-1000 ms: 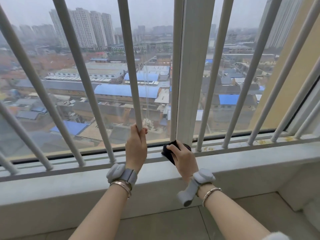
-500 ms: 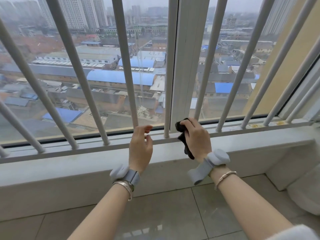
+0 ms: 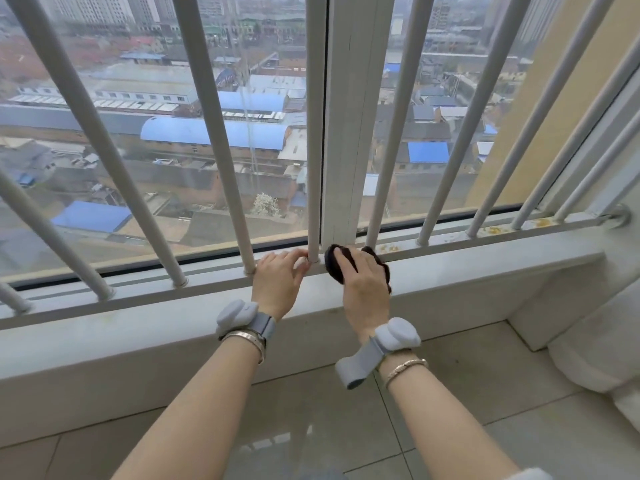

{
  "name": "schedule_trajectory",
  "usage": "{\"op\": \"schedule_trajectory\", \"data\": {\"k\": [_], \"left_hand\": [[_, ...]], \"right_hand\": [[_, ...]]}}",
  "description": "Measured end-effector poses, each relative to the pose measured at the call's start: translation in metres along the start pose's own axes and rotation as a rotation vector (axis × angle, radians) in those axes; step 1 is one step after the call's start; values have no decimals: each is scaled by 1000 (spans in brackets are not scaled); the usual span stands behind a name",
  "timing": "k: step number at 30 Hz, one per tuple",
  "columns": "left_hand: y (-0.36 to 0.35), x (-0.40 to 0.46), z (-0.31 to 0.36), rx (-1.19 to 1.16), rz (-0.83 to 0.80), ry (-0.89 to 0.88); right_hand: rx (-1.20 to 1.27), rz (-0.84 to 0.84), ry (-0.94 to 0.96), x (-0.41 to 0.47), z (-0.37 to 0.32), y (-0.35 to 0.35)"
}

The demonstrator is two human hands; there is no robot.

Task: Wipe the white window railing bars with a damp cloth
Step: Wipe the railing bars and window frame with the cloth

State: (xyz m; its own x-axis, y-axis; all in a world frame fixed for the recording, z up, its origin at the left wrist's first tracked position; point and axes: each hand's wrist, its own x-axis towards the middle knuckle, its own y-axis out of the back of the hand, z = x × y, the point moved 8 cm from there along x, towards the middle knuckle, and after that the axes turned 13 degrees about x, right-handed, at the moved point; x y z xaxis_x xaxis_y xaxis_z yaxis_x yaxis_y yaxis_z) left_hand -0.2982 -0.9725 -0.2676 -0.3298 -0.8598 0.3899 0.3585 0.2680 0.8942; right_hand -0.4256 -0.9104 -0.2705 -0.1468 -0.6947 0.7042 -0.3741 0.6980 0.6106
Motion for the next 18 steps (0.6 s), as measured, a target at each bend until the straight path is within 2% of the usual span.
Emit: {"op": "schedule_trajectory", "data": {"k": [2,4,8,12,15,18], "left_hand": [[1,0,1,-37,-23,15],[2,0,0,-54,-25,21],[3,-1,1,-67,-25,23],[3,0,1,-64,-11,33],[2,0,0,-71,-31,56],[3,0,0,-64,-40,57]], "right_hand": [[141,-45,-93,-2,-12,-14],[195,-113,-66,-1,-14,-16],[-8,-169,91,3,17,7],[-69,-5,195,10,46,51],[50,185,87,21,61,90],[215,299,75,48,48,109]]}}
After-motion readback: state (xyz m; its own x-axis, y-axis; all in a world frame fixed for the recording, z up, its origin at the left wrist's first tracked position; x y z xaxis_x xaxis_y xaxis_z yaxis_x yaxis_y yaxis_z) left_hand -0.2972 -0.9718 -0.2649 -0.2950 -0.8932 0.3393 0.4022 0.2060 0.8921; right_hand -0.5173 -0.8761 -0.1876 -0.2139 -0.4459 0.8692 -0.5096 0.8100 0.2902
